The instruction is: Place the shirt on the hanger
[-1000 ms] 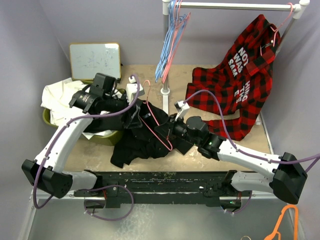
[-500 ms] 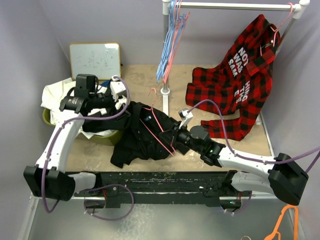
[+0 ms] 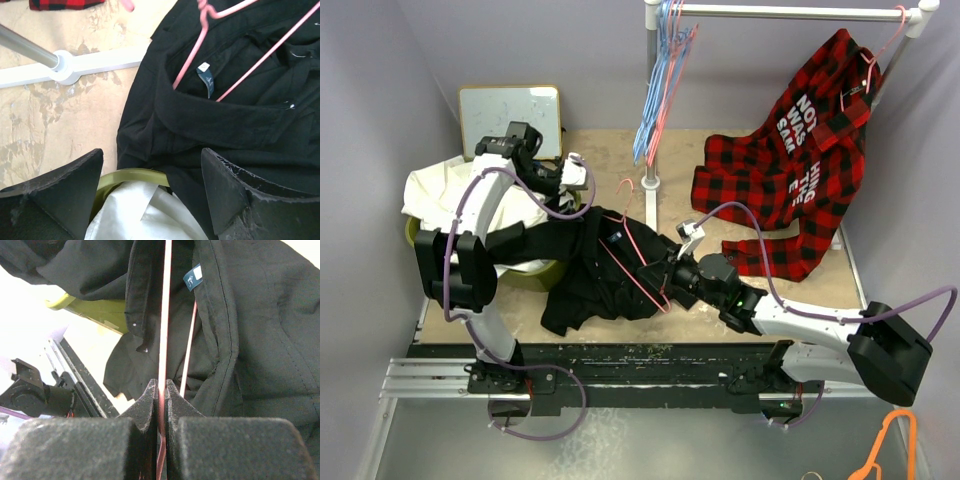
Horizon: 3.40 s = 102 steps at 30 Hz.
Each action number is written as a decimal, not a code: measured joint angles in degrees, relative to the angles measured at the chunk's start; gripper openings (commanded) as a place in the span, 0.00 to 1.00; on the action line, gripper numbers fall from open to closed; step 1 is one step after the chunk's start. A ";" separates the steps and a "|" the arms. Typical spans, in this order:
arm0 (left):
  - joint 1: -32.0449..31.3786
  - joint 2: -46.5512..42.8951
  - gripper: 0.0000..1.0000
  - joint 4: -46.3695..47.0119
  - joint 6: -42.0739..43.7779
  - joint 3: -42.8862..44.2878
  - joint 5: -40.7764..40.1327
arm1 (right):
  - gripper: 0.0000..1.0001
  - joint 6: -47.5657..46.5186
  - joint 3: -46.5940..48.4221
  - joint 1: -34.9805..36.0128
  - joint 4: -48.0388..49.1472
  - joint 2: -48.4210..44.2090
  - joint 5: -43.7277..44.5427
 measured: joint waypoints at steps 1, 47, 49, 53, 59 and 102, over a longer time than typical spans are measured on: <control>0.00 0.02 0.77 -1.05 1.62 0.09 0.11 | 0.00 0.00 0.00 0.00 0.02 0.33 -0.09; -9.81 9.92 0.16 -11.72 9.62 5.77 4.28 | 0.00 -2.38 -0.76 0.22 1.81 -4.61 0.09; -9.86 9.44 0.18 -11.15 10.43 5.33 4.81 | 0.00 -2.40 -0.76 0.20 2.38 -4.61 0.31; -9.86 8.55 0.33 -11.08 10.84 5.18 5.27 | 0.00 -2.40 -0.76 0.28 3.30 -4.61 0.24; -10.10 5.66 0.00 -12.98 8.37 3.48 9.31 | 0.00 -2.86 -1.11 0.50 3.58 -4.74 -0.22; -11.93 -27.17 0.00 15.39 -46.88 -3.65 -9.44 | 1.00 -7.23 -3.58 -0.02 -12.96 -33.40 7.58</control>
